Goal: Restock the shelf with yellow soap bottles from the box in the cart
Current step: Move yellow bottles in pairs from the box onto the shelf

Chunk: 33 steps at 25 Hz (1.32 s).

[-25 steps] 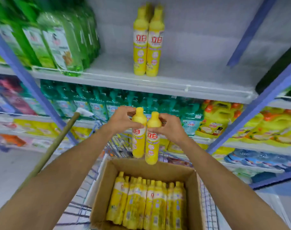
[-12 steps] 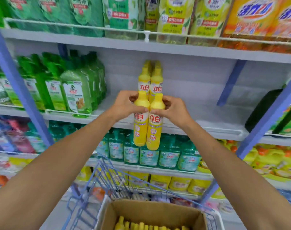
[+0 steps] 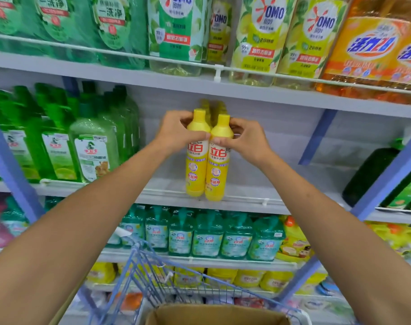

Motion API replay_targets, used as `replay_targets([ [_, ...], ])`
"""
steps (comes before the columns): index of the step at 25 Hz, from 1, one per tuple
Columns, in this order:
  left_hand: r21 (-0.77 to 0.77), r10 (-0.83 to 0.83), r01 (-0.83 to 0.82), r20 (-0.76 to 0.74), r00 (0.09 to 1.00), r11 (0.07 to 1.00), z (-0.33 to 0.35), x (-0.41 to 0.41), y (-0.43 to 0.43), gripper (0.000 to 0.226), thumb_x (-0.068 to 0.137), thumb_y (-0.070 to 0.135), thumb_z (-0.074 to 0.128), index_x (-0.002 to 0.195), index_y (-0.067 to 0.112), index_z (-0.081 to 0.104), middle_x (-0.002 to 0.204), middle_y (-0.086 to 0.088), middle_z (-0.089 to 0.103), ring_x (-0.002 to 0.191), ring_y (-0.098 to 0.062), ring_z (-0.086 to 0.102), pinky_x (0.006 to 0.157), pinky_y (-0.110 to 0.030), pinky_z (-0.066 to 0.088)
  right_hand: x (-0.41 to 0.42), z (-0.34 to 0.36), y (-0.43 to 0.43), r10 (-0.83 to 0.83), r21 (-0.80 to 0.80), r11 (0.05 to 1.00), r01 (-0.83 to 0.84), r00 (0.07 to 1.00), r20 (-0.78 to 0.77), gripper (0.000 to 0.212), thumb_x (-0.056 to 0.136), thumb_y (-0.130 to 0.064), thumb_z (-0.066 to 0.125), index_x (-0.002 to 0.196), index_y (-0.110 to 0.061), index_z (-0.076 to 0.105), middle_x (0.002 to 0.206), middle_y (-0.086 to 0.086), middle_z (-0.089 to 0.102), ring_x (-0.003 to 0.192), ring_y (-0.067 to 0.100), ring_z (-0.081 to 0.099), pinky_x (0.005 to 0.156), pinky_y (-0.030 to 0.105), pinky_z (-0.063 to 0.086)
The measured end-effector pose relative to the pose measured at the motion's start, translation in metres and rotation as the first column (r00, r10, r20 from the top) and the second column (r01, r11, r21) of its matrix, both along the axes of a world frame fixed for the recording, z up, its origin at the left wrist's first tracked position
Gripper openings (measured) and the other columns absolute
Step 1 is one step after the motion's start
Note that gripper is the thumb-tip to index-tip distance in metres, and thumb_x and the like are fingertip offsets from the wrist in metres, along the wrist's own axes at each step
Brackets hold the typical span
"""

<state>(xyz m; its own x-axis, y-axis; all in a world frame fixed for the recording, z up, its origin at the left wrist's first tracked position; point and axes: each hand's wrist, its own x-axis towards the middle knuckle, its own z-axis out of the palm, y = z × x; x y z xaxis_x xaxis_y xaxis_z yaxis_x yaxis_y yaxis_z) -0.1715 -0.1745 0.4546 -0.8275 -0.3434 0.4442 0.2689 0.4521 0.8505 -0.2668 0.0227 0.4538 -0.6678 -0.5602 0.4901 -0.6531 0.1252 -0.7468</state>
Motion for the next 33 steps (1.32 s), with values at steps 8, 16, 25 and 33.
replay_targets([
  [8, 0.021, 0.068, -0.069, 0.024, 0.997, 0.997, -0.015, -0.023, -0.001, 0.061, 0.058, 0.028, 0.095, 0.113, 0.013, 0.075, 0.102, 0.0, 0.078, 0.093, -0.015, 0.075, 0.087, -0.042, 0.061, -0.027, -0.026, -0.012, -0.001, 0.004, 1.0, 0.001, 0.999, 0.044, 0.05, 0.073, -0.021, 0.09, 0.118, -0.016, 0.069, 0.113, 0.004, 0.074, 0.104, 0.017, 0.071, 0.094, 0.041, 0.058],
  [16, -0.073, 0.127, -0.125, 0.019, 0.992, 0.989, -0.035, -0.035, 0.014, 0.05, 0.067, 0.021, 0.092, 0.113, 0.014, 0.073, 0.106, -0.002, 0.074, 0.087, -0.007, 0.068, 0.072, -0.009, 0.052, -0.04, -0.045, -0.005, -0.019, -0.003, 1.0, 0.02, 0.998, 0.065, 0.056, 0.076, -0.029, 0.088, 0.126, -0.015, 0.067, 0.118, 0.0, 0.072, 0.107, 0.014, 0.069, 0.095, 0.042, 0.057],
  [25, 0.116, 0.014, -0.028, 0.12, 0.993, 0.993, -0.08, -0.026, 0.002, 0.049, 0.073, 0.021, 0.089, 0.117, 0.012, 0.068, 0.107, 0.001, 0.076, 0.095, -0.012, 0.073, 0.089, -0.034, 0.06, -0.021, -0.076, -0.013, -0.266, -0.184, 0.942, 0.281, 0.959, 0.1, 0.059, 0.07, -0.037, 0.091, 0.121, -0.019, 0.067, 0.112, -0.002, 0.072, 0.093, 0.002, 0.07, 0.084, 0.03, 0.061],
  [33, 0.138, 0.116, -0.129, 0.096, 0.989, 0.982, -0.093, -0.03, 0.014, 0.059, 0.068, 0.03, 0.092, 0.119, 0.019, 0.063, 0.106, 0.009, 0.071, 0.095, -0.005, 0.069, 0.079, -0.021, 0.057, -0.021, -0.077, -0.003, -0.282, -0.097, 0.953, 0.286, 0.958, 0.053, 0.059, 0.074, -0.047, 0.086, 0.124, -0.022, 0.067, 0.115, -0.002, 0.067, 0.098, 0.008, 0.069, 0.085, 0.028, 0.06],
])
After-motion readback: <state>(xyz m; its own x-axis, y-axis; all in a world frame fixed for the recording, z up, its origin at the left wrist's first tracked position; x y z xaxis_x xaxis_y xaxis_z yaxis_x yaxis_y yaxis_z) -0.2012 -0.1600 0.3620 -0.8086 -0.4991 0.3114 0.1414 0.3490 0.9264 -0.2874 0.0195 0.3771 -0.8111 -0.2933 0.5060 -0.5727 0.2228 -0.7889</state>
